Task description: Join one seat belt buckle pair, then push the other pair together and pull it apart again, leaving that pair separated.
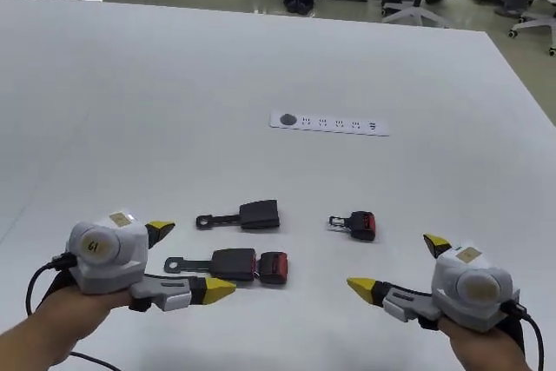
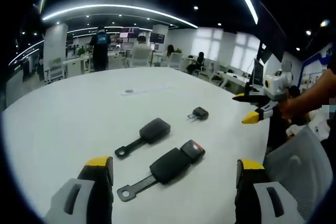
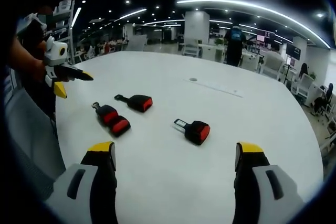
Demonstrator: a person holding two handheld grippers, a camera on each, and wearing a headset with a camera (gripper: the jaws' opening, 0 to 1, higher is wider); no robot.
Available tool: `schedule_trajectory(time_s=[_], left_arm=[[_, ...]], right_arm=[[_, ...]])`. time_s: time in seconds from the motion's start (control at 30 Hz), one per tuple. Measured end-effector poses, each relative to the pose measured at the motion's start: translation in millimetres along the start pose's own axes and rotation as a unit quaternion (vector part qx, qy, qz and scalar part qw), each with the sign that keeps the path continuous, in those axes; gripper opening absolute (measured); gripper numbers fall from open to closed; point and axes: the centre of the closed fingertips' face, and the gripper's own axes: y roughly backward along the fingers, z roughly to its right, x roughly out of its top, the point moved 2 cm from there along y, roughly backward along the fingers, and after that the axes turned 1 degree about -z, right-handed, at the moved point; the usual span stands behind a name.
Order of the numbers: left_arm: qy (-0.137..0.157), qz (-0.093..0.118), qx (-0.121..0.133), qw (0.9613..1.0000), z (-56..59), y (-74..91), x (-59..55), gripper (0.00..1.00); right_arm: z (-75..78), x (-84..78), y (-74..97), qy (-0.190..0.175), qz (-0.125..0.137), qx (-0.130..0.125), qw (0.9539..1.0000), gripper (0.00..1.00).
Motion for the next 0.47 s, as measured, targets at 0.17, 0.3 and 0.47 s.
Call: schedule_trajectory(time_s=[0.17, 0.3, 0.47], left_arm=[[0.007, 0.021, 0.006, 0.9997, -1.9, 11.3, -3.7, 1.00], [-0.001, 0.024, 0.007, 0.9997, 11.7, 21.6, -0.8, 1.00], [0.008, 0.031, 0.011, 0.9994, 15.9, 31.8, -0.7, 1.00]], right_arm=[[-2.8, 4.8, 15.5, -0.003, 0.011, -0.004, 0.9999, 0.95], [-7.0, 3.7, 20.4, 0.001, 0.017, -0.004, 0.9998, 0.95], [-12.7, 4.1, 27.3, 0.006, 0.021, -0.001, 0.9998, 0.95]])
